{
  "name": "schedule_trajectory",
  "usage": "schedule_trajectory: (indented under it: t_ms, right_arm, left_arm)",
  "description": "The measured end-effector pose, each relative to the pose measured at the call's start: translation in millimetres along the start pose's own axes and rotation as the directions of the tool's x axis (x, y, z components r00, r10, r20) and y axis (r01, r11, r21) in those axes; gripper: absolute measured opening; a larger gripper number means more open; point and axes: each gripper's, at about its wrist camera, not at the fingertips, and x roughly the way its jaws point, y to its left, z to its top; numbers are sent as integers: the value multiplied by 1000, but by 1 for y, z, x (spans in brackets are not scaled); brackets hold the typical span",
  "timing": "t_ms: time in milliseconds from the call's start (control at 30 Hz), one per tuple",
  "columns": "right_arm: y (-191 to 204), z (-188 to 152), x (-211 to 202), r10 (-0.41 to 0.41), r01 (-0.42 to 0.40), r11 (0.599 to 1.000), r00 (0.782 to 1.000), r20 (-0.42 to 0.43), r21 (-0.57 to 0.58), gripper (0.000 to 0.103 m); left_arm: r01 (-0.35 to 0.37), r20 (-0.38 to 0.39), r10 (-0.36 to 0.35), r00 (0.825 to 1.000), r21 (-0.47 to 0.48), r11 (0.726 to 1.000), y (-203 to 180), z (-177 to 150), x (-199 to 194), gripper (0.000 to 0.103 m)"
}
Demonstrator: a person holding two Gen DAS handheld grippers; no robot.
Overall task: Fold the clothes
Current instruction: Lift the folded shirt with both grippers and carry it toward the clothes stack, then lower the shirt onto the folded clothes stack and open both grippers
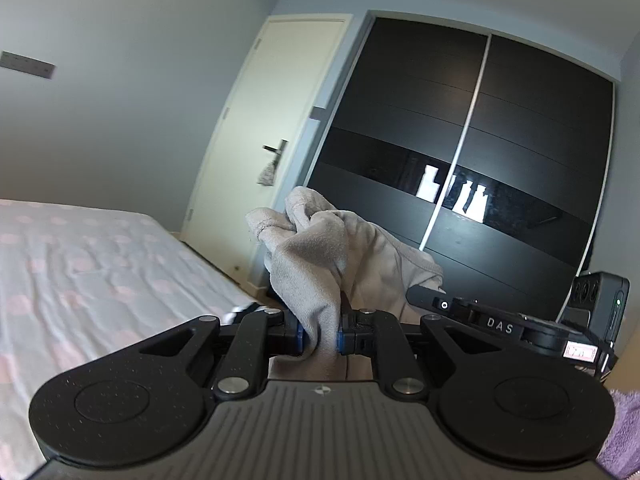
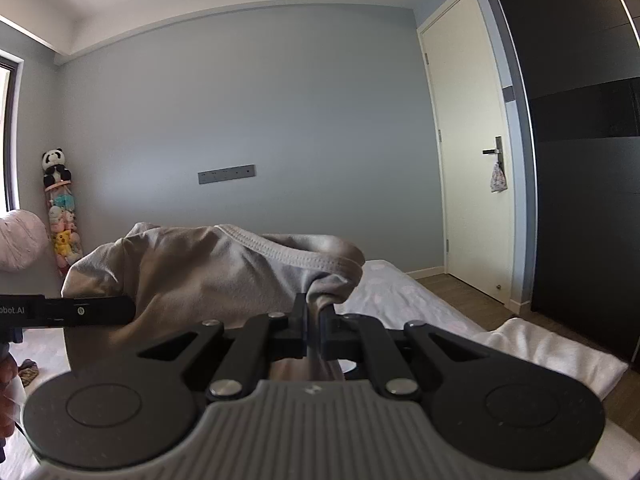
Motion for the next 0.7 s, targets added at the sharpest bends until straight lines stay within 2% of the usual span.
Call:
schedule_trajectory:
  t_ms: [167,333,467,700]
  right_arm:
    - [-42,14,18,-73,72,997,997,-21,-37,7]
    - [-72,25,52,-120,114,990,991,-63,-89,7]
    - [-85,26,95,-131,117,986,984,-120,-116,6]
    - [-85,4,203,-114,79,984,968,-223,-159,6]
  left_arm:
    - [74,-28,-76,997,-69,995,-4,-9,54,11]
    - [104,-41,-110,993,-122,987,3,-15,99,11]
    - [86,-60,-95,994,-139,987,23,-18,126,11]
    - [-1,-134,-21,991,-163,987,77,-23,164,12]
